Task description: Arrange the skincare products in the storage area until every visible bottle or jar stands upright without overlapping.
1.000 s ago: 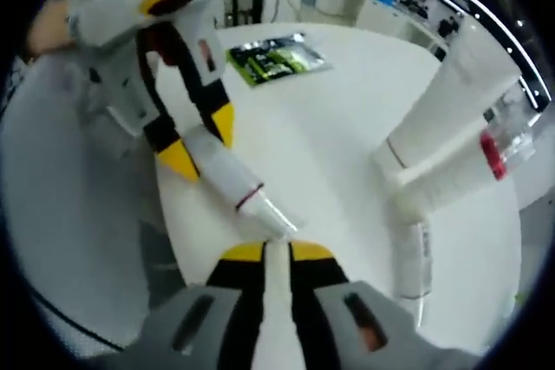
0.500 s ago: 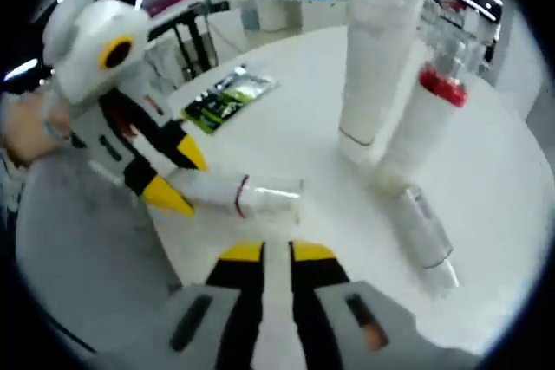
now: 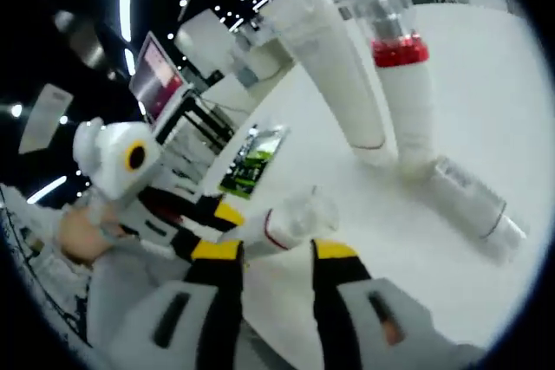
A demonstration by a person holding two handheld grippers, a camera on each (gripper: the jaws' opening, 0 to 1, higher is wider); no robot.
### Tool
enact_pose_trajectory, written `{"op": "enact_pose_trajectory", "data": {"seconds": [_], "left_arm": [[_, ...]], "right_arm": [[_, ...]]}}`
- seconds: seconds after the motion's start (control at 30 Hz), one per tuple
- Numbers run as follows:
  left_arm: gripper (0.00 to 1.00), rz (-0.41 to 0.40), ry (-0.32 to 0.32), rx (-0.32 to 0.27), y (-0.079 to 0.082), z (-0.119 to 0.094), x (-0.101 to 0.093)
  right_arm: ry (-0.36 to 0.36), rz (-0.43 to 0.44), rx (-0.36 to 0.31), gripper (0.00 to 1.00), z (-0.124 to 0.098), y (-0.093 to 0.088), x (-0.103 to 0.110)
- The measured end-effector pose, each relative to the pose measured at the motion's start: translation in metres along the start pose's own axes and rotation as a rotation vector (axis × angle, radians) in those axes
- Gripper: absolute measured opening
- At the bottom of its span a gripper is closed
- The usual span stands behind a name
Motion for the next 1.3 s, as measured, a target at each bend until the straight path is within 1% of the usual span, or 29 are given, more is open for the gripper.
{"op": "enact_pose_trajectory", "data": {"seconds": [0.07,0.17,0.23,0.3,0.37,0.43,0.47,0.5,0.53,0.63,0.67,0.7,0.73,0.83,0.9,1.03,1.13,1.2,1.3], "left_arm": [[0.18,-0.004,-0.003,-0.001,0.0,0.0,0.0],[0.18,-0.018,-0.015,-0.012,0.001,-0.001,0.0],[0.18,-0.029,-0.024,-0.024,0.003,-0.002,0.0],[0.18,-0.041,-0.038,-0.032,0.005,-0.002,0.0],[0.18,-0.06,-0.062,-0.05,0.007,-0.004,-0.002],[0.18,-0.08,-0.099,-0.074,0.01,-0.006,-0.005],[0.18,-0.092,-0.123,-0.09,0.012,-0.007,-0.008],[0.18,-0.096,-0.131,-0.097,0.014,-0.008,-0.009],[0.18,-0.102,-0.13,-0.098,0.014,-0.008,-0.008],[0.18,-0.137,-0.174,-0.127,0.018,-0.011,-0.009],[0.18,-0.151,-0.211,-0.144,0.021,-0.014,-0.012],[0.18,-0.157,-0.224,-0.151,0.023,-0.015,-0.014],[0.18,-0.166,-0.221,-0.155,0.023,-0.016,-0.013],[0.18,-0.207,-0.279,-0.196,0.03,-0.023,-0.015],[0.18,-0.219,-0.297,-0.209,0.032,-0.025,-0.015],[0.18,-0.222,-0.314,-0.205,0.031,-0.026,-0.018],[0.18,-0.229,-0.344,-0.209,0.032,-0.027,-0.022],[0.18,-0.237,-0.368,-0.221,0.035,-0.03,-0.024],[0.19,-0.248,-0.397,-0.226,0.036,-0.032,-0.027]], "right_arm": [[-0.004,-0.019,-0.011,0.26,0.0,0.002,0.0],[0.016,-0.067,-0.023,0.25,0.002,0.007,0.008],[0.032,-0.096,-0.02,0.25,0.003,0.008,0.012],[0.048,-0.149,-0.01,0.25,0.006,0.009,0.017],[0.054,-0.172,-0.021,0.28,0.006,0.011,0.019],[0.067,-0.175,-0.036,0.28,0.006,0.014,0.021],[0.087,-0.181,-0.056,0.28,0.006,0.017,0.024],[0.096,-0.18,-0.066,0.28,0.005,0.018,0.026],[0.097,-0.197,-0.082,0.27,0.003,0.021,0.027],[0.114,-0.24,-0.11,0.27,0.001,0.026,0.033],[0.119,-0.242,-0.116,0.27,0.001,0.026,0.034],[0.137,-0.237,-0.139,0.26,0.0,0.03,0.037],[0.148,-0.24,-0.161,0.26,0.0,0.032,0.039],[0.179,-0.248,-0.207,0.25,-0.005,0.039,0.045],[0.197,-0.231,-0.225,0.25,-0.005,0.041,0.047],[0.211,-0.211,-0.223,0.25,-0.004,0.04,0.048],[0.234,-0.198,-0.227,0.25,-0.005,0.04,0.05],[0.261,-0.182,-0.243,0.25,-0.006,0.042,0.054],[0.273,-0.177,-0.248,0.23,-0.009,0.045,0.058]]}}
Point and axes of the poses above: the point that each gripper's makers call its tool centre point, and the gripper's own axes: z roughly forward along the fingers, x roughly to its left, y roughly out of its top, the point moved 3 cm from there along -z, roughly backward along the fingers, and after that the axes turned 11 degrees about y, right-handed, at the moved point
